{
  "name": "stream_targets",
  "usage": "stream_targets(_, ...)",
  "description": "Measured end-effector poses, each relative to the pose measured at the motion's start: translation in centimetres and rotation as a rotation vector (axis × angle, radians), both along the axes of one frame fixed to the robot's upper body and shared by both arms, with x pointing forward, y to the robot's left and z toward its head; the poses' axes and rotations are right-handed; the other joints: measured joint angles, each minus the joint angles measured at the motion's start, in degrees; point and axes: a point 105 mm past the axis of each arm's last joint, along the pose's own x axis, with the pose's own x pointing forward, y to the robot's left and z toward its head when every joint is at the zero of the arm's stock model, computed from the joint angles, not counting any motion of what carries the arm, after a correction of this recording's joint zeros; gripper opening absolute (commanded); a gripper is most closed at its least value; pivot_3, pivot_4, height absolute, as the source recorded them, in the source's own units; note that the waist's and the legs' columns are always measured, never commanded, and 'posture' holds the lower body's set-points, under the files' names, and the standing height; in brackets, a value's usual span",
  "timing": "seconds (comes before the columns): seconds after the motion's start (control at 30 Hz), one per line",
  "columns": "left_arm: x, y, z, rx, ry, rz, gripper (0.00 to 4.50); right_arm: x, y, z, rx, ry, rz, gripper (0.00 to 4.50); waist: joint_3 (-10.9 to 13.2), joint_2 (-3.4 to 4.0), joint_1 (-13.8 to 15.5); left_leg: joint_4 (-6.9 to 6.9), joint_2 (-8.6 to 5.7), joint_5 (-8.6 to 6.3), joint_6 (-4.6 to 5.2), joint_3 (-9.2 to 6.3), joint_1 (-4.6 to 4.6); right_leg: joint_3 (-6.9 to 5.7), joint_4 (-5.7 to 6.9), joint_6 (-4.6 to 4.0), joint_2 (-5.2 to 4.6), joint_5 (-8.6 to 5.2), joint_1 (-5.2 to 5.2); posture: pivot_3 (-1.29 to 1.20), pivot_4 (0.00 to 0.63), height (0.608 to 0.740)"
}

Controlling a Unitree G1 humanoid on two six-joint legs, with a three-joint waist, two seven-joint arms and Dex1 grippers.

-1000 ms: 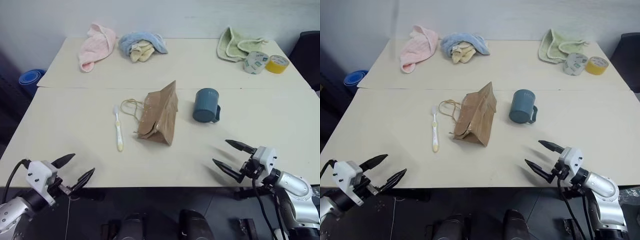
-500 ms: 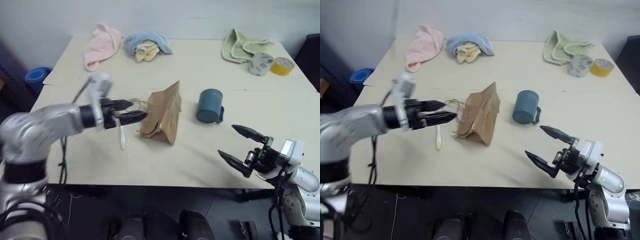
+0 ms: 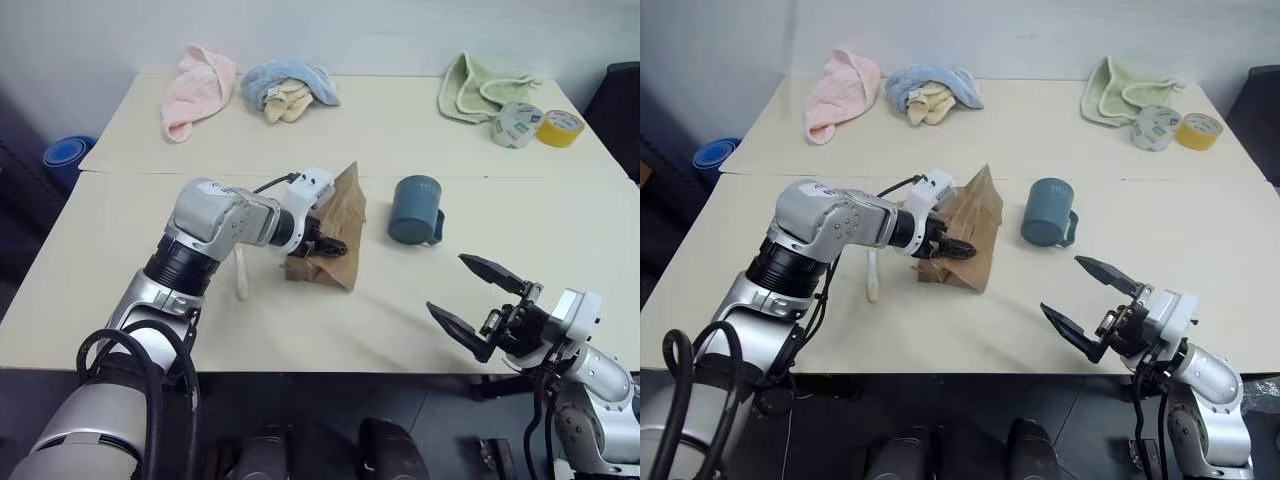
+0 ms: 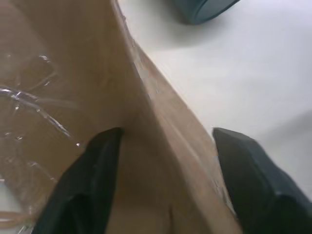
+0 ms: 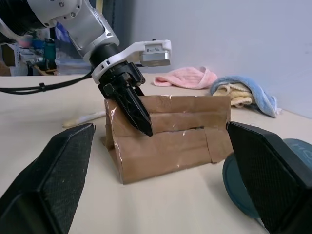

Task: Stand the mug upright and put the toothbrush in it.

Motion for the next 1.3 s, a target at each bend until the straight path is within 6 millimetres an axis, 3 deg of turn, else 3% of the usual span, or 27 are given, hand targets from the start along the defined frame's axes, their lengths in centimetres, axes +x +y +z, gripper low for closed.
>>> stream_targets(0.17, 0.2, -0.2, 2.2, -0.140, -0.084, 0.000, 0.72, -0.1, 0.1, 0.1, 0.004, 0.012, -0.011, 4.50, 0.01, -0.01, 0.14, 0.01, 0.00, 0.00, 0.01, -0.04, -0.03, -0.02, -0.01, 0.00, -0.01, 0.00, 0.00, 0.00, 0.150, 0.740)
stream_targets(0.23, 0.1, 0.1, 3.6, -0.295, -0.121, 0.016, 0.16, 0.1, 0.1, 0.2, 0.005, 0.021, -0.014, 4.50, 0.01, -0.01, 0.06, 0.02, 0.01, 0.01, 0.01, -0.05, -0.02, -0.03, 0.02, 0.01, -0.01, 0.00, 0.00, 0.00, 0.150, 0.740)
stream_targets(0.33, -0.1, 1.7, 7.5, -0.620, -0.226, 0.058, 0.04, 0.3, 0.3, 0.5, 0.001, 0.024, -0.011, 4.50, 0.02, -0.03, -0.10, 0.05, 0.05, 0.01, 0.01, -0.09, -0.03, -0.07, 0.08, 0.00, -0.01, 0.00, -0.01, 0.00, 0.150, 0.740)
stream_targets(0.4, -0.6, 4.8, 10.0, -0.750, -0.369, 0.103, 0.04, 0.5, 0.5, 0.9, 0.004, 0.018, -0.001, 4.50, 0.01, -0.02, -0.73, 0.00, 0.06, 0.01, 0.01, -0.07, 0.03, -0.04, 0.13, 0.00, -0.01, 0.00, -0.01, 0.00, 0.150, 0.740)
stream_targets(0.5, -2.0, 13.3, 10.4, -0.675, -0.582, 0.303, 0.04, 1.0, 0.9, 1.4, 0.007, 0.017, 0.019, 4.50, 0.00, 0.02, -2.06, -0.12, 0.07, 0.01, 0.00, -0.17, 0.25, -0.08, 0.38, 0.00, -0.01, 0.00, -0.05, 0.00, 0.150, 0.740)
stream_targets(0.57, -3.3, 18.5, 9.2, -0.552, -0.645, 0.449, 0.04, 1.4, 1.4, 1.4, 0.008, 0.027, 0.049, 4.50, 0.01, -0.01, -2.08, -0.13, 0.04, -0.01, -0.03, -0.28, 0.15, -0.12, 0.37, -0.01, -0.03, 0.00, -0.11, 0.00, 0.150, 0.740)
stream_targets(0.63, -4.3, 21.1, 8.4, -0.455, -0.659, 0.518, 0.04, 1.7, 1.9, 1.5, 0.009, 0.034, 0.076, 4.50, 0.06, -0.14, -1.83, -0.05, 0.05, -0.03, -0.03, -0.29, 0.11, -0.12, 0.32, 0.00, -0.03, 0.00, -0.10, 0.00, 0.150, 0.740)
stream_targets(0.73, -7.4, 27.3, 6.0, -0.137, -0.613, 0.657, 0.04, 2.3, 2.1, 1.3, 0.009, 0.055, 0.117, 4.50, 0.05, -0.20, -1.06, -0.01, -0.02, -0.08, 0.02, -0.38, 0.03, -0.09, 0.09, 0.00, -0.05, 0.00, 0.01, 0.00, 0.150, 0.740)
stream_targets(0.83, -9.5, 29.8, 3.3, 0.023, -0.441, 0.723, 0.04, 2.9, 2.0, 0.5, 0.001, 0.098, 0.142, 4.50, 0.05, -0.20, -0.10, 0.01, -0.05, -0.09, 0.03, -0.42, 0.02, -0.08, 0.03, -0.01, -0.06, 0.00, 0.04, 0.00, 0.150, 0.740)
stream_targets(0.97, -10.7, 31.0, 0.3, 0.072, -0.280, 0.799, 0.93, 3.4, 1.3, -0.5, -0.014, 0.144, 0.149, 4.50, 0.07, -0.17, 0.15, 0.00, -0.02, -0.09, 0.03, -0.44, 0.02, -0.09, 0.10, -0.02, -0.05, -0.01, 0.04, 0.00, 0.150, 0.740)
stream_targets(1.07, -10.3, 30.5, 0.2, 0.037, -0.286, 0.794, 1.90, 3.9, 0.4, -0.7, -0.013, 0.161, 0.125, 4.50, 0.07, -0.17, -0.06, 0.00, -0.02, -0.10, 0.00, -0.41, 0.02, -0.08, 0.13, -0.02, -0.06, -0.01, 0.00, 0.00, 0.150, 0.740)
stream_targets(1.23, -10.3, 29.9, 2.3, 0.061, -0.389, 0.653, 3.43, 4.9, -2.8, 0.5, -0.018, 0.171, 0.016, 4.50, 0.07, -0.17, -0.22, -0.05, 0.02, -0.12, -0.04, -0.29, 0.01, -0.11, 0.16, -0.02, -0.04, -0.01, -0.12, 0.00, 0.150, 0.740)
stream_targets(1.3, -10.8, 29.9, 4.6, 0.048, -0.451, 0.584, 3.43, 5.4, -4.4, 1.4, -0.005, 0.215, -0.029, 4.50, 0.07, -0.16, -0.36, -0.07, 0.03, -0.12, -0.03, -0.16, 0.02, -0.11, 0.12, -0.05, -0.04, -0.02, -0.14, 0.00, 0.150, 0.740)
